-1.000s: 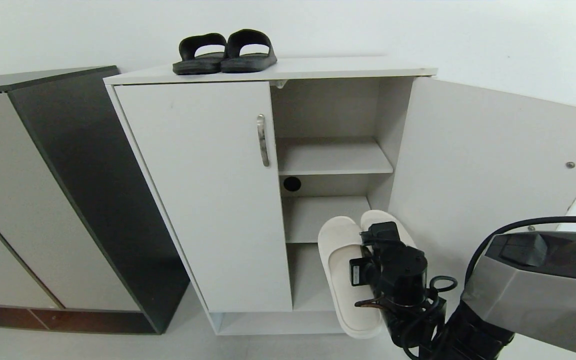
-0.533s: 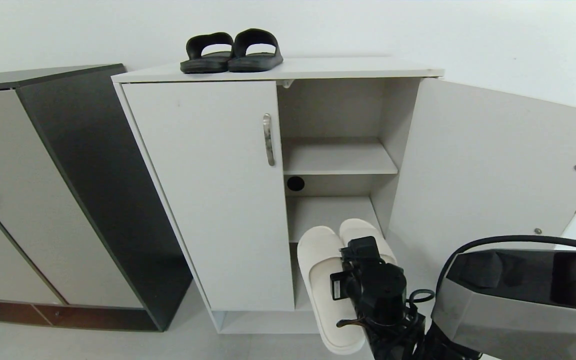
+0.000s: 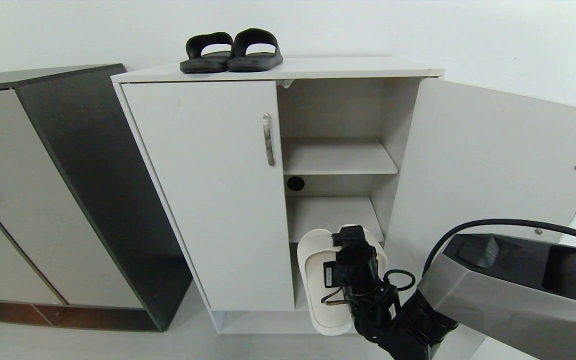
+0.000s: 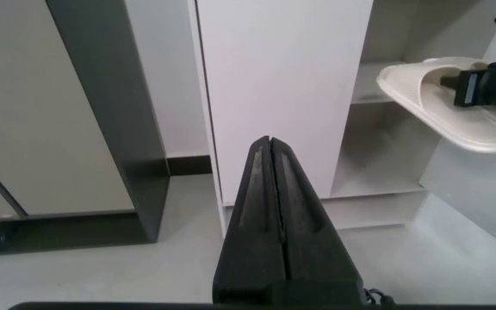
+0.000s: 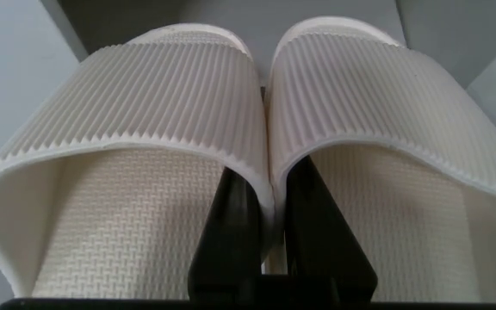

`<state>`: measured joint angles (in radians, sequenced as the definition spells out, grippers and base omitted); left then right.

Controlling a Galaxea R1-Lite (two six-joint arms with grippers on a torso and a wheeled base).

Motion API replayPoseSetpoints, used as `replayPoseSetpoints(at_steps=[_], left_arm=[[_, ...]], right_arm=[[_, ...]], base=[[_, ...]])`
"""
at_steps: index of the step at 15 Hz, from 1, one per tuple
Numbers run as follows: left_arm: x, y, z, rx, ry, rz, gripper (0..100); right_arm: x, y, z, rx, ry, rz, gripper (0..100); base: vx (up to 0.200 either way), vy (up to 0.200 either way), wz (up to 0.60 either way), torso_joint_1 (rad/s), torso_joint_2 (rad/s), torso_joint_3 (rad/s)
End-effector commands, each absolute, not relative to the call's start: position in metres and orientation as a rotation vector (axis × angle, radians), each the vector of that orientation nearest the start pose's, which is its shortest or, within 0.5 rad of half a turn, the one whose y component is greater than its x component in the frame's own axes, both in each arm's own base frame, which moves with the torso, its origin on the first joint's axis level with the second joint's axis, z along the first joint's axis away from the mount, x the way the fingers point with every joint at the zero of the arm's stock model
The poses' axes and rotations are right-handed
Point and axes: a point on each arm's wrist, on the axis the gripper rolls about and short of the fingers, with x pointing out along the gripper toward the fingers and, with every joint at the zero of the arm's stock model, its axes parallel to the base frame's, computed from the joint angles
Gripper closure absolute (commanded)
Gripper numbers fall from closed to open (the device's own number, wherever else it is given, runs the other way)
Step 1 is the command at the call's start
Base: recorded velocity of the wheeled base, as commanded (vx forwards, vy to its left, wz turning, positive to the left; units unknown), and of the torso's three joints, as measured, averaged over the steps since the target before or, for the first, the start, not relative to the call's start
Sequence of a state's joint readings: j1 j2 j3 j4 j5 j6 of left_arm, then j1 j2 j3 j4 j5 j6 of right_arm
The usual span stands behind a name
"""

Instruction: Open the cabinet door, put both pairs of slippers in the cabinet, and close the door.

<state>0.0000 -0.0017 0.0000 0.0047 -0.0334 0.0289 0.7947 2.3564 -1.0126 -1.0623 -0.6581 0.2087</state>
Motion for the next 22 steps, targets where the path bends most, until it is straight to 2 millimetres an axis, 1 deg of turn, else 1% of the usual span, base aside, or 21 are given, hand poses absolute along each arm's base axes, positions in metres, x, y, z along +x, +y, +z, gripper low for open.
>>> replayPoseSetpoints(at_steps=[1,5,9,11,13,16,18,21,22], left_arm=[[-0.023,-0.001,0.075,0.029,0.004,-0.034,100],[-0.023,-0.001,0.075,0.029,0.003,-0.034,100],[-0.023,-0.001,0.075,0.029,0.003,-0.034,100],[-0.023,-0.001,0.075,0.029,0.004,-0.034,100],[-0.023,-0.001,0.075,0.028,0.004,-0.035,100],[-0.023,-0.001,0.075,0.028,0.004,-0.034,100],[-0.023,-0.001,0.075,0.028,0.004,-0.035,100],[-0.023,-0.001,0.075,0.028,0.004,-0.035,100],[-0.023,-0.001,0.075,0.029,0.004,-0.035,100]], right_arm=[[0.307,0.291,0.026,0.019,0.227,0.108,100],[0.306,0.291,0.026,0.018,0.225,0.108,100],[0.306,0.292,0.028,0.009,0.183,0.107,100],[0.309,0.293,0.018,-0.002,0.148,0.109,100],[0.313,0.293,0.011,-0.014,0.069,0.106,100],[0.316,0.292,0.025,-0.01,-0.002,0.086,100],[0.315,0.291,0.032,0.0,-0.014,0.084,100],[0.311,0.291,0.051,0.025,-0.041,0.083,100],[0.31,0.289,0.053,0.023,-0.04,0.075,100]], base=[[0.0,0.0,0.0,0.0,0.0,0.0],[0.0,0.0,0.0,0.004,0.0,-0.153],[0.0,0.0,0.0,0.004,0.0,-0.195],[0.0,0.0,0.0,0.007,0.0,-0.195],[0.0,0.0,0.0,-0.002,0.0,-0.205],[0.0,0.0,0.0,0.002,0.0,-0.173],[0.0,0.0,0.0,-0.004,0.0,-0.025],[0.0,0.0,0.0,0.0,0.0,0.0],[0.0,0.0,0.0,0.0,0.0,0.0]])
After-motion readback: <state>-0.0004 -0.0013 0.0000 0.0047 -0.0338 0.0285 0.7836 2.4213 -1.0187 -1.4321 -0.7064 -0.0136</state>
